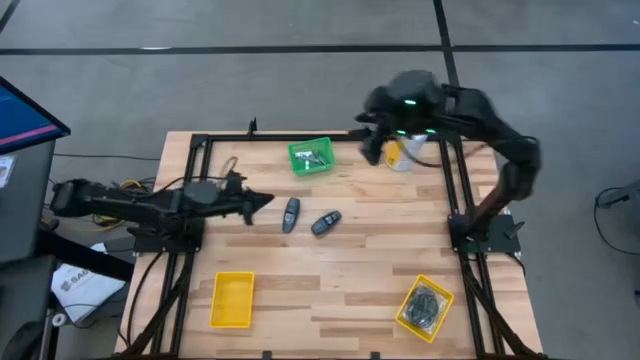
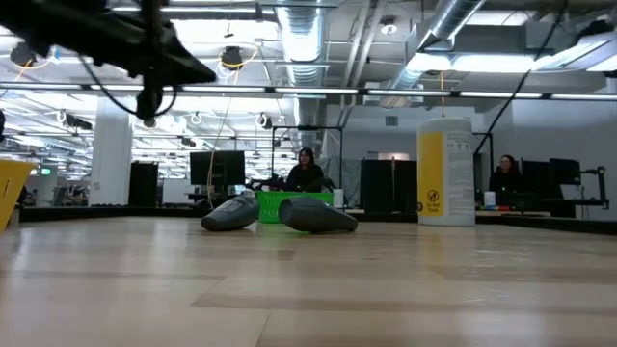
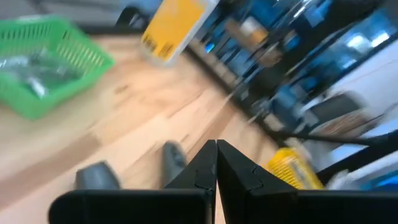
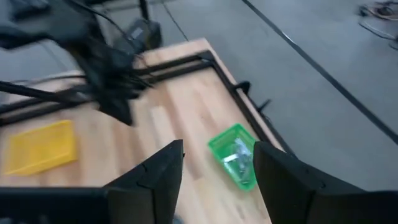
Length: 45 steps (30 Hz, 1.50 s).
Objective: Pick & Place Travel size toiletries
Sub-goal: Put the gray deodorant into the left yellow bin
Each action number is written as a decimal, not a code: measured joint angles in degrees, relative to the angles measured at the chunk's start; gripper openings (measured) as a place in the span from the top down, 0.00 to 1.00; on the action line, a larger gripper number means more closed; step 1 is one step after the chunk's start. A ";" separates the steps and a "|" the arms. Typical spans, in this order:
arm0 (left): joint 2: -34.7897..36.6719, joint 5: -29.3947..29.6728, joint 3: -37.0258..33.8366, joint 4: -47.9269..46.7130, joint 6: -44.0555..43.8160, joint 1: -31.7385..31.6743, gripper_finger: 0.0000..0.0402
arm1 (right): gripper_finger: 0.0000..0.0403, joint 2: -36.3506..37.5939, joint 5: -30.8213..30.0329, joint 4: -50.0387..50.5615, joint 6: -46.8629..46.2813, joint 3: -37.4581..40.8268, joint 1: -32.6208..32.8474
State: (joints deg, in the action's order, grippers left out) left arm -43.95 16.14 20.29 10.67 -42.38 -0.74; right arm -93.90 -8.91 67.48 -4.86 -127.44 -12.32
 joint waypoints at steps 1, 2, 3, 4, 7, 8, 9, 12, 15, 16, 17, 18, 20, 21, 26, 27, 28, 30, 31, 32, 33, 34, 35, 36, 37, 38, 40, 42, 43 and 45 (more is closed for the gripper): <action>-3.37 0.02 1.83 -1.22 -0.44 0.01 1.00 | 0.54 1.60 -0.01 0.88 -0.72 0.00 1.10; -6.43 0.00 3.76 -2.57 -1.33 0.01 1.00 | 0.55 3.11 -0.02 1.62 -1.56 0.00 2.24; -9.62 0.00 5.75 -3.52 -1.97 0.01 1.00 | 0.56 4.59 -0.03 2.34 -2.58 0.00 3.48; -12.61 0.00 7.60 -4.27 -2.83 0.01 1.00 | 0.56 5.95 -0.09 3.17 -3.76 0.00 4.67; -20.69 -0.24 12.94 -7.08 -3.74 0.01 1.00 | 0.58 9.37 -1.51 5.54 -7.98 0.00 8.40; -22.93 -0.65 14.72 -8.44 -4.11 0.01 1.00 | 0.58 10.27 -2.64 6.58 -9.33 0.00 9.72; -25.04 -0.82 16.63 -10.23 -4.43 0.01 1.00 | 0.58 11.10 -3.67 7.69 -10.53 0.00 11.04; -30.21 -0.77 22.85 -19.83 -4.80 0.39 1.00 | 0.59 13.05 -6.47 10.72 -13.89 0.00 14.76; -34.10 1.68 29.60 -32.21 -5.84 0.69 1.00 | 0.59 14.32 -9.01 13.34 -17.07 0.00 17.93; -35.01 2.48 31.58 -35.81 -6.06 0.77 1.00 | 0.59 14.55 -9.81 14.12 -17.93 0.00 18.83; -35.90 3.29 33.40 -38.84 -6.18 0.77 1.00 | 0.59 14.67 -10.63 14.78 -18.66 0.00 19.77; -36.71 3.64 34.95 -40.70 -6.16 0.77 1.00 | 0.59 14.68 -11.19 15.19 -19.14 0.00 20.63; -37.74 4.02 37.28 -42.60 -6.31 0.77 1.00 | 0.59 14.60 -12.52 15.69 -19.66 0.00 22.03; -38.11 4.10 38.12 -42.63 -6.59 0.77 1.00 | 0.59 14.55 -13.21 15.84 -19.85 0.00 22.68; -39.91 6.40 38.88 -42.70 -11.98 0.66 1.00 | 0.60 14.01 -13.95 16.11 -20.24 0.00 24.64; -40.02 6.36 38.84 -42.73 -12.01 0.66 1.00 | 0.61 13.92 -13.97 16.28 -20.26 0.02 25.05; -39.99 6.39 38.82 -42.74 -11.82 0.66 1.00 | 0.61 13.92 -14.01 16.27 -20.30 0.02 25.48; -39.91 6.40 38.71 -42.42 -10.94 0.66 0.99 | 0.61 13.99 -14.09 16.26 -20.91 0.02 26.16; -39.91 6.36 38.49 -42.48 -10.07 0.66 0.98 | 0.61 14.03 -14.11 16.26 -21.29 0.02 26.43; -39.92 6.12 38.25 -42.68 -8.47 0.66 0.96 | 0.61 14.03 -14.15 16.28 -21.77 0.02 26.72; -39.92 5.96 38.06 -42.70 -6.60 0.66 0.94 | 0.61 14.03 -14.33 16.31 -22.11 0.02 27.06; -39.93 5.95 37.88 -42.67 -5.04 0.66 0.92 | 0.61 14.05 -14.55 16.33 -22.30 0.02 27.35; -39.91 5.92 37.67 -42.64 -3.97 0.74 0.88 | 0.61 14.05 -14.97 16.35 -22.59 0.02 27.69; -39.91 5.76 37.39 -42.64 -3.12 0.88 0.85 | 0.61 14.08 -15.34 16.40 -22.84 0.02 28.03; -39.91 5.37 37.04 -42.63 -2.71 0.97 0.81 | 0.61 14.09 -15.60 16.55 -22.86 0.02 28.27; -39.91 5.27 36.68 -42.66 -2.62 0.99 0.76 | 0.61 14.09 -15.67 16.60 -22.88 0.02 28.52; -39.91 5.10 36.09 -42.67 -2.59 0.99 0.66 | 0.62 14.09 -15.67 16.58 -22.86 0.02 28.87; -39.91 5.08 35.72 -42.67 -2.59 0.99 0.55 | 0.62 14.07 -15.67 16.57 -22.86 0.02 29.12; -39.93 5.09 35.57 -42.63 -2.59 0.99 0.49 | 0.62 14.05 -15.67 16.57 -22.86 0.02 29.25; -40.41 5.55 35.30 -42.46 -2.97 0.99 0.38 | 0.62 14.03 -15.67 16.57 -22.84 0.02 29.23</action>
State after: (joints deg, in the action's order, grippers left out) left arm -84.36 21.70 55.59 -31.78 -45.35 0.25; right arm -79.88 -24.58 84.05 -27.70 -127.42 16.91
